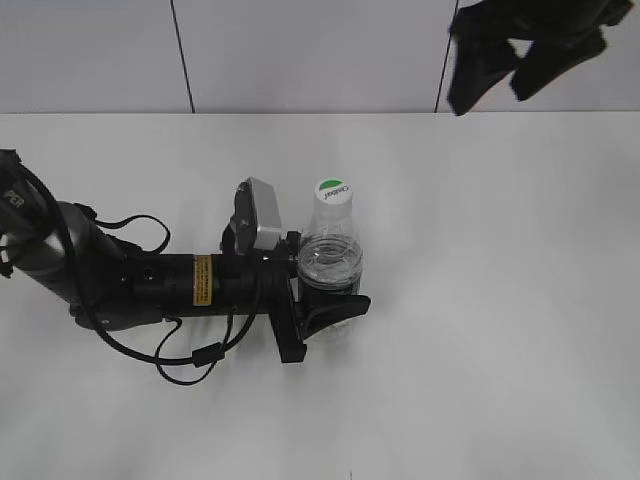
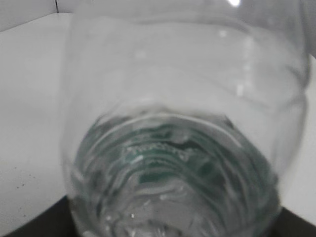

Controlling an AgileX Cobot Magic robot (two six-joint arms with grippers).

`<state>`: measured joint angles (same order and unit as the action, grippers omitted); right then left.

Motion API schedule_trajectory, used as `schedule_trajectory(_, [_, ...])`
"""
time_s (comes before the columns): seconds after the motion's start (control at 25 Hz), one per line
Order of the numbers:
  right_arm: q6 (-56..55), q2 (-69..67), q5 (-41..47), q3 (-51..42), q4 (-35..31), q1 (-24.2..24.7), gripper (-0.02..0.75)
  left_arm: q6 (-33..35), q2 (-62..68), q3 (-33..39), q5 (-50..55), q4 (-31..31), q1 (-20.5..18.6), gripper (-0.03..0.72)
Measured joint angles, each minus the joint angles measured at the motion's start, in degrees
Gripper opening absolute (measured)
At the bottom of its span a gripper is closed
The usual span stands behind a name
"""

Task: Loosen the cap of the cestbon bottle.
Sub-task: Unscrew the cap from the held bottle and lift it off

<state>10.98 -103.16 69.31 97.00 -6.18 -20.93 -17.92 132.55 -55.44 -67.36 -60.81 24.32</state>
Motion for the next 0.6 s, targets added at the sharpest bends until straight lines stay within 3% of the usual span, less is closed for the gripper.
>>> schedule_trajectory(0.24, [-2.0,-0.8,0.0,0.0,0.6,-12.9,0.564,0.0,0.0,0.0,0.0,0.0,0.0,0.412])
schedule_trajectory(0.6, [-5.2,-3.3,0.3,0.0,0.8,-18.9,0.564,0.0,0.0,0.0,0.1,0.0,0.0,0.412])
